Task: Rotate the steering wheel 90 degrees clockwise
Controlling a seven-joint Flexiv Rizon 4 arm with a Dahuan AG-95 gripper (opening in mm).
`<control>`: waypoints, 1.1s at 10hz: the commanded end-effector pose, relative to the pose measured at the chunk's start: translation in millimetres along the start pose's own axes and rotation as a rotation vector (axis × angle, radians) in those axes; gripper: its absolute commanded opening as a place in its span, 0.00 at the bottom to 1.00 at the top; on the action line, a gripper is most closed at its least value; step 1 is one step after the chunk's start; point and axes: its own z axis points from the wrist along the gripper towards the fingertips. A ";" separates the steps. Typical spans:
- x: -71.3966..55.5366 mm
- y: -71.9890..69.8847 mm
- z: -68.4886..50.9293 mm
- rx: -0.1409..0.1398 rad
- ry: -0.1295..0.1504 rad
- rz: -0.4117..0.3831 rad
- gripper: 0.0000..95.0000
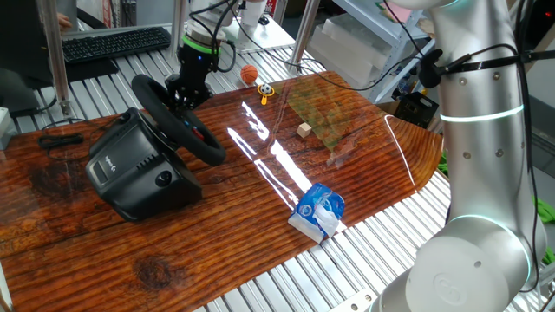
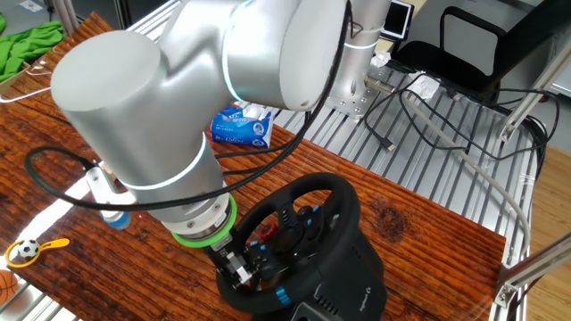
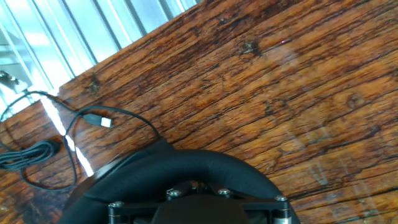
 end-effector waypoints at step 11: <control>7.3 1.6 1.0 -0.063 -0.009 0.075 0.00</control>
